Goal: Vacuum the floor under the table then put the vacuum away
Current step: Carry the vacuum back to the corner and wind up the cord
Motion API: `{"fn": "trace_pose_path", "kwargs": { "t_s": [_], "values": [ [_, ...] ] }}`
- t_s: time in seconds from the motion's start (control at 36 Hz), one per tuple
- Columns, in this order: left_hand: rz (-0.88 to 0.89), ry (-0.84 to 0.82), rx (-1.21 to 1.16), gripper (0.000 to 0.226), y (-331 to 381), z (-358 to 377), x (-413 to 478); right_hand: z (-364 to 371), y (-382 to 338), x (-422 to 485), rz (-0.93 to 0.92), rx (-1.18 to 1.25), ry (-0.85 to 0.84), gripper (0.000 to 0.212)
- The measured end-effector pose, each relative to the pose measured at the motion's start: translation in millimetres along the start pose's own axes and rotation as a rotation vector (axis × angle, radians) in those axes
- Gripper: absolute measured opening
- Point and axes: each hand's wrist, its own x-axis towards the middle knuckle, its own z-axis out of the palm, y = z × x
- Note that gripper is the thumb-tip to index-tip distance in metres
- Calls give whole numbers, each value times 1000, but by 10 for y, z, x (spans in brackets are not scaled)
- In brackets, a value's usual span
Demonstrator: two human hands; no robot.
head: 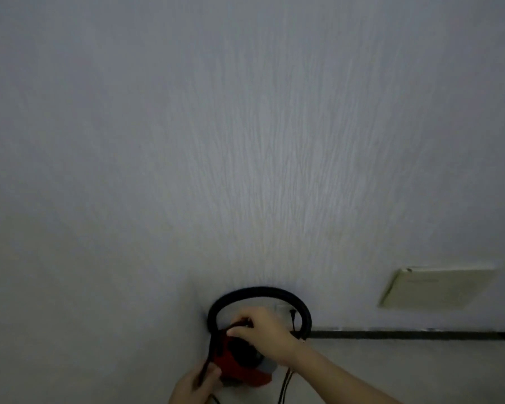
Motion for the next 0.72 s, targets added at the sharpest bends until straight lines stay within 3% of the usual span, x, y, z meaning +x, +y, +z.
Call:
{"fn": "trace_pose_path", "kwargs": {
  "t_s": [0.03,0.06,0.19,0.36,0.58,0.72],
  "values": [
    [59,0,-4,17,130,-58,-38,1,-62,89,-17,9,-15,19],
    [98,6,-57,14,190,-133,-27,-8,-103,175,-23,29,-31,14],
    [183,141,-152,40,402,-375,222,-234,-171,541,-44,158,-90,21],
    [233,438,-473,27,649,-583,440,-445,-101,981,40,236,-335,8],
    [293,580,-783,60,908,-857,538,-371,-101,1355,129,113,-563,9],
    [322,601,-964,53,954,-1124,561,-163,-284,1423,137,248,-667,11]
  ]
}}
